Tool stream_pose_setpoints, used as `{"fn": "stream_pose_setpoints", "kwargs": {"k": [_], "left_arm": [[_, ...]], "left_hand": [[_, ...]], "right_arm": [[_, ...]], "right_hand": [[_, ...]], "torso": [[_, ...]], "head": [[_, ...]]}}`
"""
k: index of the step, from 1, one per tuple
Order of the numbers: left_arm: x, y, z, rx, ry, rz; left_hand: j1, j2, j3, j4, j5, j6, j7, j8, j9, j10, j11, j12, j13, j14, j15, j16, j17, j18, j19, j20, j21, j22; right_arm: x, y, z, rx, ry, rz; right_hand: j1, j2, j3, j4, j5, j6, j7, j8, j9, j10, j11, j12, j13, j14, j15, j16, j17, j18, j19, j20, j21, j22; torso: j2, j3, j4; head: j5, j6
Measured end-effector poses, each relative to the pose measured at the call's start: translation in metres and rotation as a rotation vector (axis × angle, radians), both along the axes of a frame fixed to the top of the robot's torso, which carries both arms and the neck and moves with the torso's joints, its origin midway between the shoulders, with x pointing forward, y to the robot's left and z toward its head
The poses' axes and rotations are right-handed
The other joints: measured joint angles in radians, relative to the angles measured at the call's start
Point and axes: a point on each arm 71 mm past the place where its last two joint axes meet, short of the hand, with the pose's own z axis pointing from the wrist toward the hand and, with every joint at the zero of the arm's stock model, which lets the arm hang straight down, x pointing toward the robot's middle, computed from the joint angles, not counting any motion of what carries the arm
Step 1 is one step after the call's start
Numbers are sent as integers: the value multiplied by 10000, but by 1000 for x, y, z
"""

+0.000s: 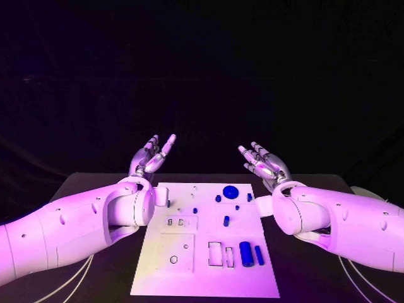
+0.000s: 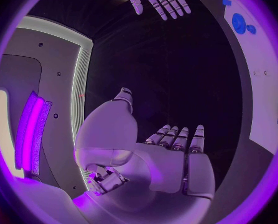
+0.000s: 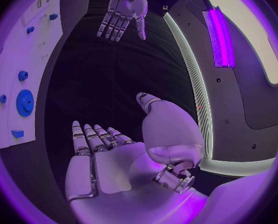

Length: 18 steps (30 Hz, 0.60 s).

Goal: Assemble the parts on the task board

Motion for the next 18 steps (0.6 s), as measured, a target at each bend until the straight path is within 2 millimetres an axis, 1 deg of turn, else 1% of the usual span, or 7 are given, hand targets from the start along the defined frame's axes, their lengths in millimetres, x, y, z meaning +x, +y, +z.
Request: {"fn": "stream_pose_setpoints", "kwargs": {"k": [5, 7, 10, 11, 12, 15, 18], "left_arm": [[0, -1, 0, -179, -16, -221], [0, -1, 0, -223, -19, -273], [0, -2, 0, -272, -21, -328], [-4, 2, 3, -312, -24, -374], [-6, 5, 5, -323, -55, -381], [-8, 25, 9, -180, -145, 10], [-10, 25, 9, -198, -122, 24]], "left_hand": [[605, 0, 64, 145, 12, 173, 17, 57, 43, 142, 251, 0, 39, 177, 322, 33, 68, 152, 21, 164, 40, 22], [818, -97, 94, 155, 37, 442, 35, 150, 102, 325, 422, 74, 92, 381, 419, 139, 133, 317, 182, 254, 121, 69], [1271, -153, 258, 74, 81, 1020, 72, 375, 255, 898, 554, 244, 188, 1085, 630, 416, 331, 338, 686, 296, 341, 195], [1638, -222, 420, 125, 98, 1545, 109, 577, 379, 1374, 652, 373, 256, 1655, 776, 644, 480, 474, 1200, 304, 553, 308], [1718, -247, 462, 127, 99, 1675, 116, 624, 411, 1484, 669, 403, 269, 1771, 817, 692, 512, 475, 1330, 300, 605, 335], [2197, -120, 767, 144, 98, 2830, 206, 1092, 701, 2904, 859, 782, 437, 3236, 1081, 1288, 862, 469, 2846, 325, 1230, 639], [2679, -58, 877, 89, 99, 4186, 309, 1664, 1045, 4645, 991, 1185, 561, 5227, 1051, 2060, 1284, 466, 5144, 305, 2150, 1025]], "right_arm": [[4, 5, 1, -102, 150, 1083], [5, 7, 1, -128, 210, 1413], [6, 8, 1, -158, 289, 1794], [7, 6, 3, -400, 74, 1877], [9, 3, 6, -570, -82, 1845], [20, -15, 19, -1339, -931, 1553], [21, -16, 23, -1784, -1381, 1598]], "right_hand": [[900, 35, 238, -243, 90, 518, 26, 234, 144, 709, 86, 182, 100, 753, 120, 275, 169, 2, 392, 75, 195, 94], [1242, 32, 299, -419, 90, 776, 51, 341, 218, 1061, 107, 270, 140, 1144, 127, 397, 251, 2, 569, 85, 274, 130], [1660, 6, 402, -668, 84, 1177, 78, 496, 329, 1613, 114, 394, 202, 1693, 118, 579, 365, 132, 794, 94, 351, 179], [1926, -30, 476, -845, 4, 1485, 100, 632, 411, 2051, 105, 487, 244, 2101, 90, 711, 447, 168, 950, 96, 434, 211], [1969, -39, 488, -878, -11, 1543, 105, 652, 425, 2129, 104, 510, 252, 2174, 86, 739, 460, 165, 978, 103, 451, 216], [2386, -92, 654, -1191, -143, 2150, 150, 899, 585, 3020, 65, 694, 328, 2962, 20, 990, 608, 167, 1302, 101, 585, 279], [2710, -163, 809, -1477, -261, 2807, 200, 1163, 752, 3992, 10, 883, 390, 3824, -71, 1264, 761, 316, 1768, 101, 783, 364]], "torso": [[2, 0, 0], [2, 0, 0], [3, 0, 0], [28, -6, 1], [59, -12, 9], [219, -41, 40], [336, -57, 61]], "head": [[-1, -2], [-1, -2], [-1, -3], [-32, -3], [-51, -9], [-127, -12], [-156, -6]]}}
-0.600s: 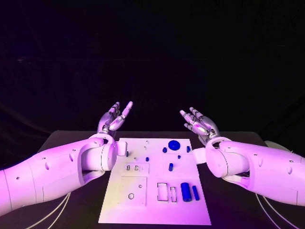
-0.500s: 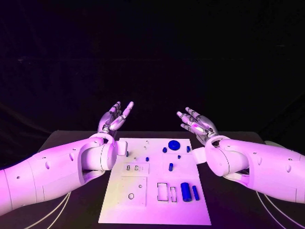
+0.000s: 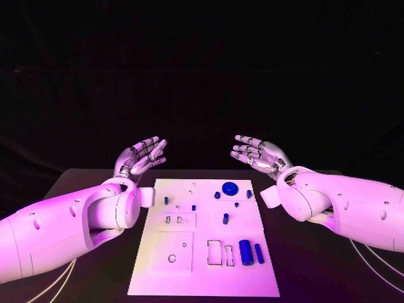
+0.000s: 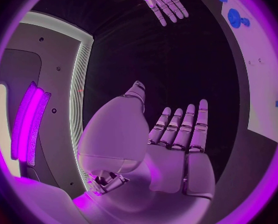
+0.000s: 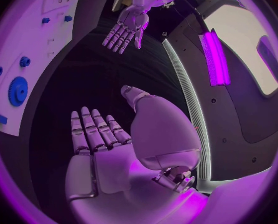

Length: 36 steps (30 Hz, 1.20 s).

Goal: Assemble the parts on the task board

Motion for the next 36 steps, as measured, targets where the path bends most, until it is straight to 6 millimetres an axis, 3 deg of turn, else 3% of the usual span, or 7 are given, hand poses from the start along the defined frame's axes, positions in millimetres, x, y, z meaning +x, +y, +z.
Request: {"fn": "stream_pose_setpoints", "kwargs": {"k": [4, 10, 22, 23, 27, 33, 36], "left_arm": [[-4, -3, 3, -82, -19, -139], [-8, 1, 11, -189, -103, -277], [-25, 1, 34, -627, -301, -1074], [-26, 0, 37, -664, -330, -1139], [-33, 0, 46, -796, -426, -1391], [-41, -3, 54, -958, -473, -1712], [-42, -4, 57, -1002, -483, -1805]], "left_hand": [[539, 31, 81, -48, 0, 1961, 213, 836, 485, 2791, 109, 620, 157, 2126, -398, 776, 404, 567, 1459, -45, 527, 112], [1032, 13, 79, -49, -1, 2951, 421, 1189, 691, 4126, -141, 645, 78, 3296, -719, 1139, 673, 616, 2387, -145, 733, 70], [1358, -89, 106, -78, -1, 3326, 507, 1263, 721, 4948, -374, 557, 78, 4218, -1044, 1476, 1043, 616, 3236, -467, 996, 57], [1358, -89, 106, -78, -1, 3343, 524, 1263, 721, 4966, -357, 557, 78, 4238, -1025, 1476, 1052, 616, 3236, -467, 996, 56], [1358, -88, 106, -78, -1, 3342, 524, 1263, 721, 4965, -357, 557, 78, 4238, -1024, 1476, 1052, 617, 3236, -467, 995, 57], [1357, -88, 106, -78, -1, 3341, 525, 1263, 721, 4965, -356, 557, 79, 4238, -1024, 1476, 1051, 616, 3236, -467, 995, 58], [1357, -88, 106, -78, -1, 3341, 525, 1263, 720, 4965, -356, 549, 78, 4238, -1024, 1476, 1052, 616, 3236, -467, 995, 58]], "right_arm": [[1, -1, 4, -434, -434, 105], [8, -5, 19, -1198, -1215, 248], [18, 0, 39, -4806, -2560, 1390], [18, 1, 40, -5165, -2674, 1494], [17, 10, 45, -6717, -3210, 1927], [14, 22, 46, -8783, -3929, 2270], [13, 26, 46, -9506, -4199, 2327]], "right_hand": [[289, -130, 247, -356, -116, 1044, 81, 399, 242, 1550, -106, 250, 76, 1385, -170, 411, 220, 163, 1255, -6, 502, 217], [525, -284, 607, -715, -272, 2524, 211, 894, 533, 3182, -284, 362, 100, 2846, -420, 792, 401, 465, 2786, -26, 1109, 429], [530, -905, 1239, -1289, -341, 5058, 597, 1560, 871, 5803, -929, 360, 164, 5797, -1255, 1678, 847, 769, 5508, -619, 2605, 996], [515, -1176, 1298, -1374, -265, 5637, 590, 1713, 950, 6607, -1232, 360, 215, 7009, -1671, 2136, 1169, 768, 6447, -1020, 3353, 1364], [335, -1451, 1164, -1494, 137, 6420, 250, 1951, 1144, 7761, -1731, 419, 399, 8880, -2312, 3252, 2047, 770, 7711, -1680, 4875, 2214], [-8, -1793, 1251, -1159, 39, 6411, 254, 1764, 1269, 7752, -1802, 22, 571, 9796, -2469, 4724, 3469, 770, 8147, -1888, 6129, 3102], [-108, -1893, 1268, -1023, 37, 6286, 249, 1670, 1320, 7428, -1741, -147, 633, 9994, -2428, 5511, 4133, 735, 8777, -1874, 7519, 4800]], "torso": [[122, -16, 37], [359, -43, 99], [940, -121, 219], [985, -127, 234], [1212, -155, 293], [1523, -198, 358], [1658, -216, 376]], "head": [[-28, 10], [-75, 26], [-209, 48], [-221, 48], [-268, 96], [-351, 150], [-374, 189]]}}
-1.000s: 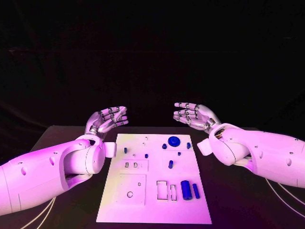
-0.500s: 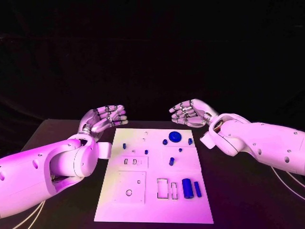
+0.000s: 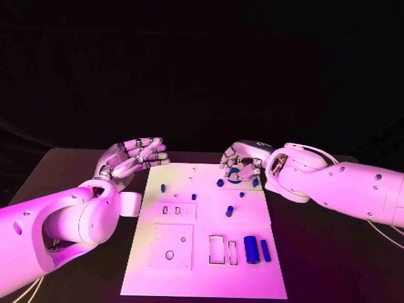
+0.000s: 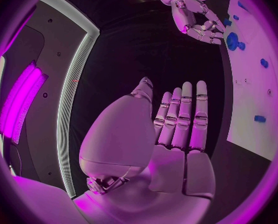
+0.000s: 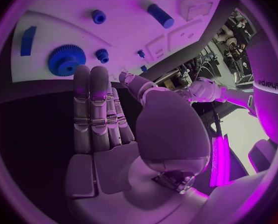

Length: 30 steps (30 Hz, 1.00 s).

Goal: Assemble the parts on the task board

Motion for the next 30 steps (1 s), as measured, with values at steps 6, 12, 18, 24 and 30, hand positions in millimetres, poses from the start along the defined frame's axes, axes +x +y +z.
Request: {"fn": "stream_pose_setpoints", "kwargs": {"k": [6, 12, 18, 24, 30], "left_arm": [[-3, -2, 2, -58, 20, -152], [-4, -2, 3, -80, 35, -216], [-4, -2, 4, -94, 43, -259], [-4, -2, 5, -113, 61, -321], [-5, -2, 5, -124, 81, -364]], "left_hand": [[0, 0, 0, 0, 0, -1, 1, 0, 0, 0, 0, -37, -10, 0, 0, 0, 12, 0, 0, 0, 0, 1], [0, 0, 0, 0, 0, -2, 1, 0, -1, -1, 1, -37, -10, -1, 0, 0, 11, -1, 36, -37, -1, -10], [0, 0, -1, 0, 0, -2, 1, 0, -1, -1, 0, -96, -24, -1, 0, 0, 31, 0, 36, -37, -1, -21], [0, 1, -1, 0, 0, -3, 1, 0, -2, -1, 1, -108, -24, -1, 1, 0, 31, -1, 36, -37, -2, -22], [-1, 1, -1, 0, -1, -4, 2, -1, -3, -2, 1, -146, -24, -1, 1, 0, 30, -1, 36, -36, -5, -21]], "right_arm": [[-1, 8, -1, -1002, -566, 112], [-2, 13, -2, -1607, -937, 177], [-2, 16, -3, -1939, -1091, 157], [-1, 17, -4, -2171, -1137, 63], [-1, 19, -7, -2336, -1073, 55]], "right_hand": [[104, -129, -59, 286, -1, -170, 58, -80, 254, -561, 89, -22, 325, 61, 43, 3744, 3804, -548, 1149, 109, 3292, 4241], [155, -180, -40, 390, -1, -205, 89, -138, 409, -793, 106, 69, 488, 97, 80, 5205, 5338, -750, 1663, 172, 4593, 6064], [155, -180, -32, 453, 59, -205, 89, -138, 499, -792, 106, 121, 558, 97, 80, 5757, 5927, -903, 1927, 204, 5075, 6790], [247, -166, 37, 523, 59, -205, 88, -138, 566, -792, 106, 171, 597, 96, 81, 6084, 6293, -903, 2059, 212, 5370, 7263], [287, -126, 123, 520, 59, -170, 53, -138, 601, -791, 106, 170, 618, 96, 81, 6222, 6487, -1008, 2181, 197, 5525, 7516]], "torso": [[190, -18, 45], [296, -22, 86], [347, -27, 103], [383, -31, 112], [415, -34, 120]], "head": [[-29, 32], [-50, 37], [-51, 34], [-46, 33], [-53, 10]]}}
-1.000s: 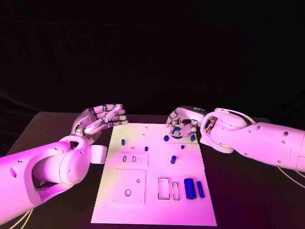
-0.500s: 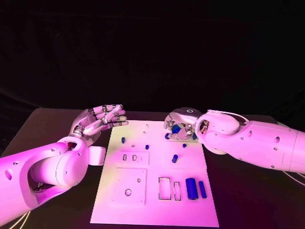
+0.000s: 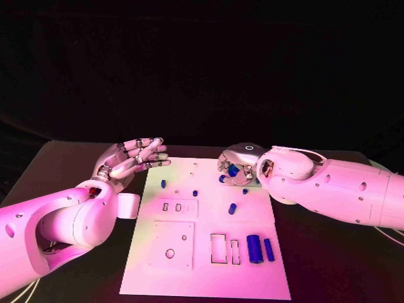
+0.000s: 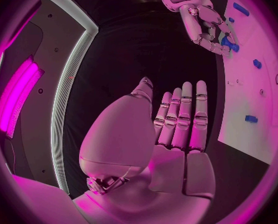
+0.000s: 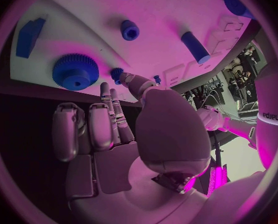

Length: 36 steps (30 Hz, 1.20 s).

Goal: Assemble the parts on the task board

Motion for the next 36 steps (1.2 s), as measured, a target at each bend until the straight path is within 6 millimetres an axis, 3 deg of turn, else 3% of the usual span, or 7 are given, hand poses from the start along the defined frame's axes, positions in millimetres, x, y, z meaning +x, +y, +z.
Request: {"fn": "stream_pose_setpoints", "kwargs": {"k": [10, 15, 17, 19, 27, 36], "left_arm": [[-1, 1, 1, -3, 20, -31], [-1, 2, 1, -1, 25, -36], [-1, 2, 1, -1, 26, -40], [-1, 2, 2, -1, 27, -42], [-1, 2, 2, 3, 54, -58], [0, 3, 1, 26, 105, -46]], "left_hand": [[-1, 0, -29, 29, 0, 0, 0, 0, -17, 0, 0, -68, 1, 0, 0, -57, 22, -1, 36, 35, -1, -23], [-1, 1, -29, 29, 0, 0, 0, 0, -17, -1, 0, -68, 1, -38, 38, -57, 22, -2, 35, 35, -1, -34], [-1, 1, -29, 29, 0, -1, 0, 0, -17, -1, 0, -68, 1, -38, 38, -57, 27, -1, 35, 35, -1, -34], [-1, 1, -29, 29, 0, -1, 0, 0, -17, 0, 0, -68, 1, -38, 38, -57, 30, -2, 35, 35, -1, -34], [-2, 2, -29, 29, 0, -1, 0, -31, -28, -1, 0, -116, -7, -38, 38, -57, 39, -1, 35, 35, -1, -49], [-2, 3, -29, 29, 0, -1, 0, -51, -40, -39, 39, -187, -6, -38, 38, -94, 70, -1, 70, 0, -1, -61]], "right_arm": [[0, 1, -5, -151, 127, -24], [0, 2, -4, -130, 102, 1], [0, 2, -4, -119, 91, 2], [0, 2, -4, -108, 81, 3], [-1, 1, -4, 47, -82, -31], [-5, 3, 2, 555, -580, -71]], "right_hand": [[0, 0, 125, 68, 0, 80, -5, 42, 59, 106, -27, 116, 51, -1, 0, 230, 238, -5, 103, -4, 153, 119], [42, 43, 250, 111, 0, 223, -98, 117, 136, 349, -88, 183, 87, -1, 0, 424, 412, -4, 208, -28, 312, 119], [87, 88, 310, 103, -29, 264, -120, 123, 161, 406, -109, 197, 94, -1, 1, 455, 462, -4, 225, -39, 353, 119], [194, 200, 444, 138, -211, 400, -183, 195, 203, 528, -164, 271, 128, -1, 0, 559, 551, -141, 346, -56, 465, 118], [288, 534, 791, 128, -513, 724, -360, 449, 375, 881, -340, 453, 261, -3, -147, 713, 728, -139, 481, -160, 693, 117], [304, 676, 966, 53, -741, 773, -412, 630, 421, 952, -411, 444, 311, -3, -147, 712, 705, -137, 517, -197, 693, 116]], "torso": [[49, 4, 12], [69, 2, 18], [73, 0, 18], [76, 0, 16], [90, -1, 27], [101, -12, 34]], "head": [[44, -35], [50, -60], [56, -66], [60, -73], [58, -76], [37, -19]]}}
